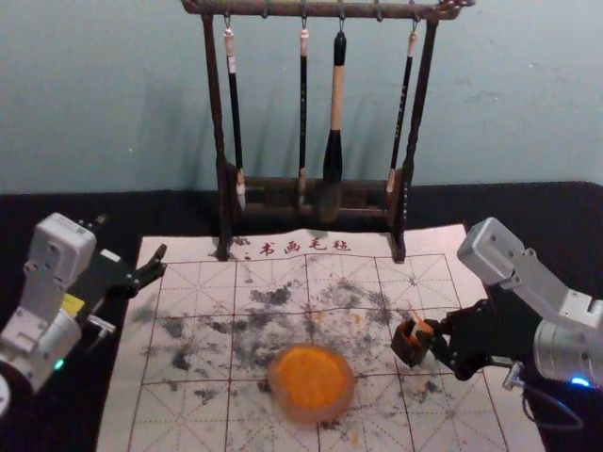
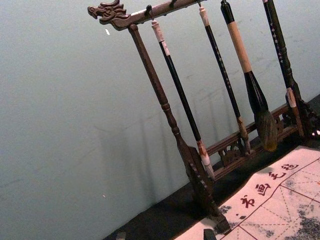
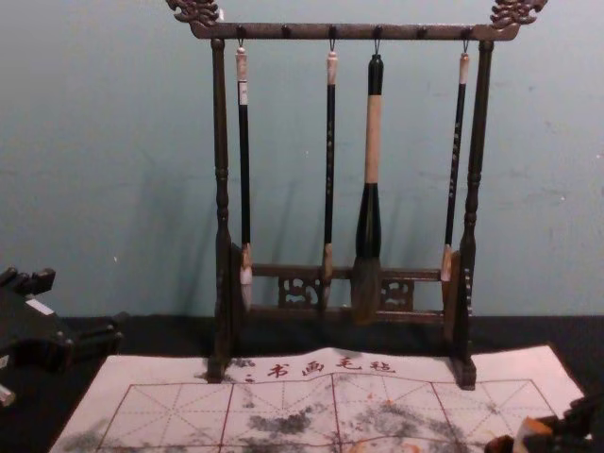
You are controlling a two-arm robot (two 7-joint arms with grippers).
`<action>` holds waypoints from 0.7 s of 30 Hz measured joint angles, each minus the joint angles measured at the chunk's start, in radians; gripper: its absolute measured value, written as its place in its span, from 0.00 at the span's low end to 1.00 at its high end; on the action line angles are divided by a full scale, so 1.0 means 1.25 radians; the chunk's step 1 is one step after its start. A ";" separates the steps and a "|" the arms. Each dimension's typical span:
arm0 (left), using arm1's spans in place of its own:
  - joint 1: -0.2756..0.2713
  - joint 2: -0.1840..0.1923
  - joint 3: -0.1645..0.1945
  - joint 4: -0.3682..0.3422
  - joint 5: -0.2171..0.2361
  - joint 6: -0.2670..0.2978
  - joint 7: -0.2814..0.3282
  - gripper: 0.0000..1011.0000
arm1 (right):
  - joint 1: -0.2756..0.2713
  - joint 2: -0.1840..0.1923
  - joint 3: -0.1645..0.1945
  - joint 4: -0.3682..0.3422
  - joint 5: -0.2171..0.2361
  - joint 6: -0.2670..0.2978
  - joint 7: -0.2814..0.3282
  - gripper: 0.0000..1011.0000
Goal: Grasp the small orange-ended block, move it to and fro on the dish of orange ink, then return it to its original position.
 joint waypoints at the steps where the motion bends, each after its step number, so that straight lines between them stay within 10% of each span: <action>1: 0.000 0.000 0.000 0.000 0.000 0.000 0.000 0.99 | 0.001 -0.001 -0.001 0.001 0.000 0.001 0.001 0.08; 21: 0.000 0.000 0.000 0.000 0.000 0.000 0.000 0.99 | 0.007 -0.003 -0.007 0.010 0.001 0.000 0.006 0.08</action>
